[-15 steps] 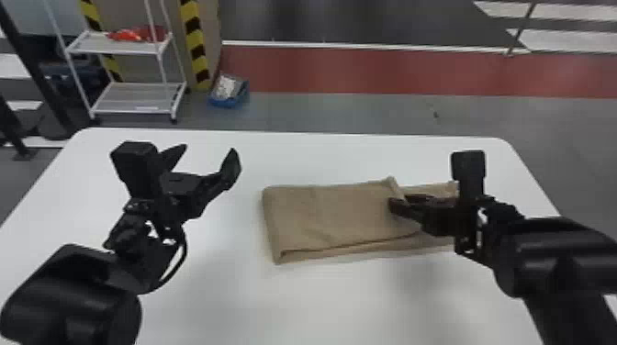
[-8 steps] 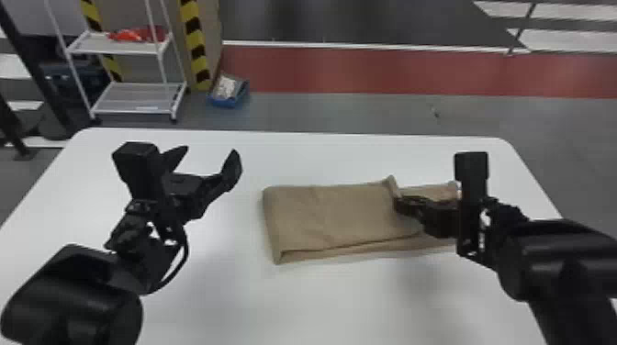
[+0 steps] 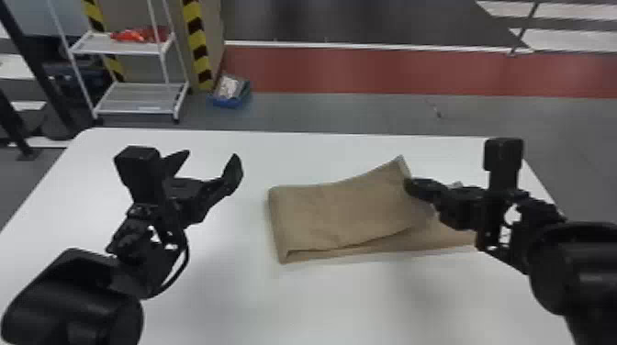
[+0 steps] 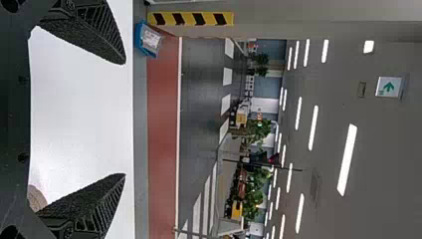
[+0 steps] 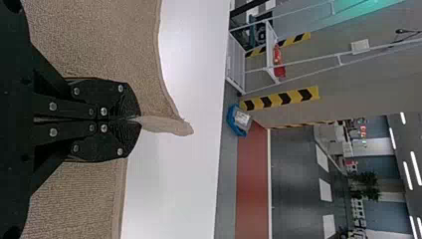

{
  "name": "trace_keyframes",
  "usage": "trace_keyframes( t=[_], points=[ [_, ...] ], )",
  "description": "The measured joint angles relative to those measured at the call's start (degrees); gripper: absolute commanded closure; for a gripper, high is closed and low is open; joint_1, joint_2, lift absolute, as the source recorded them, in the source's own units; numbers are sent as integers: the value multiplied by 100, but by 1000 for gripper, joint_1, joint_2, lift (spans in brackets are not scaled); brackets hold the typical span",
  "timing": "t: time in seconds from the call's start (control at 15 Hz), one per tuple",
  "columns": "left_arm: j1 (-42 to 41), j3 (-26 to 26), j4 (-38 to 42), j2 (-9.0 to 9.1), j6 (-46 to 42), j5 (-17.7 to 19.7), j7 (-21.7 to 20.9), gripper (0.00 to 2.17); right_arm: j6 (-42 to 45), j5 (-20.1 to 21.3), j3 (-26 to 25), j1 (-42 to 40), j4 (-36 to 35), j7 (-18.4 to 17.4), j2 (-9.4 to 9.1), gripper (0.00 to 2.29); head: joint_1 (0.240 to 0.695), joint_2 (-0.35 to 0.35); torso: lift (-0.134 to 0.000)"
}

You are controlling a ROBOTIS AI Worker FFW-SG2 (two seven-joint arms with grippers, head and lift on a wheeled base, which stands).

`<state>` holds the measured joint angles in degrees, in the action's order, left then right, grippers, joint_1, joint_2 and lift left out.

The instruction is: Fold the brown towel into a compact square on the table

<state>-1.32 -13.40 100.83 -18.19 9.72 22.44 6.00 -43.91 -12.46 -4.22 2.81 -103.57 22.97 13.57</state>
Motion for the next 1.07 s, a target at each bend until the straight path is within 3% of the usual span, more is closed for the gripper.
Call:
trace_keyframes(
  t=[0.27, 0.6, 0.8, 1.07],
  points=[
    [-28, 29, 47, -5, 26, 6, 4, 76, -378, -582, -963, -429, -539, -22, 210, 1325, 695, -118, -124],
    [-6, -14, 43, 21, 34, -8, 4, 76, -60, -284, -759, -393, 190, -82, 194, 1322, 695, -134, -124],
    [-66, 10, 79, 20, 60, -12, 15, 76, -70, -330, -788, -429, -123, -72, 219, 1322, 695, -128, -124],
    [-124, 35, 95, 18, 61, -20, 17, 76, -167, -573, -1282, -617, -500, -76, 299, 1322, 695, -153, -124]
  ],
)
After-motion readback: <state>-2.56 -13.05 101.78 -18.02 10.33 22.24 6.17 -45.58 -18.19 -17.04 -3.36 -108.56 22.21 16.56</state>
